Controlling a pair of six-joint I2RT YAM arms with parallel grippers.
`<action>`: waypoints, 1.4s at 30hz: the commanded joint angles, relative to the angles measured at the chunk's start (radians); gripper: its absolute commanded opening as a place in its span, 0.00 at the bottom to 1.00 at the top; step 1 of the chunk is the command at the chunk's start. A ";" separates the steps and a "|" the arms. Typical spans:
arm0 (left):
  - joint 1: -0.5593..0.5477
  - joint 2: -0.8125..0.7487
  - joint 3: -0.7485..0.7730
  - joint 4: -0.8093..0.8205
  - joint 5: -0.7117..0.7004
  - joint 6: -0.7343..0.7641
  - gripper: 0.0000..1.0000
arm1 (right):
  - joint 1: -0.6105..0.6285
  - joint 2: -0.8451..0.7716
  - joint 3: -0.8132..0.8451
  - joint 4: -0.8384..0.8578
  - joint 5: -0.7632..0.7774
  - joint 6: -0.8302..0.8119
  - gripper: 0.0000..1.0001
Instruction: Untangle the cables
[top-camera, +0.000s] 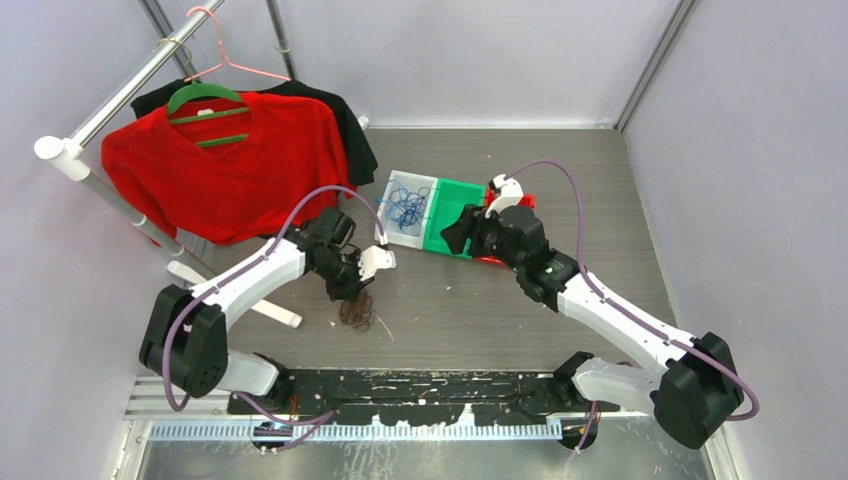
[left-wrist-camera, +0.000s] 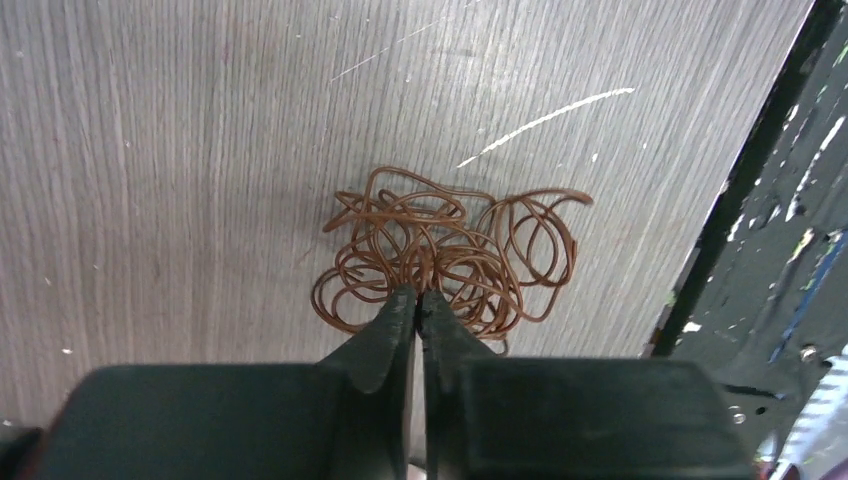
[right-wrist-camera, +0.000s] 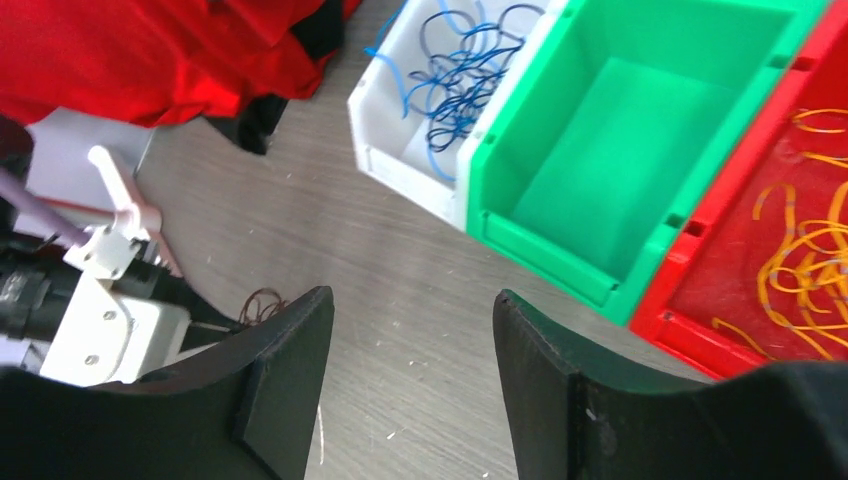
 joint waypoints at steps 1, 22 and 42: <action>0.006 -0.009 0.037 0.010 0.027 0.013 0.00 | 0.068 -0.001 0.003 0.077 0.009 -0.016 0.64; 0.006 -0.250 0.288 -0.300 0.070 -0.336 0.00 | 0.513 0.301 -0.012 0.627 0.097 -0.134 0.76; 0.006 -0.271 0.410 -0.350 0.300 -0.511 0.00 | 0.544 0.393 0.033 0.746 0.123 -0.128 0.76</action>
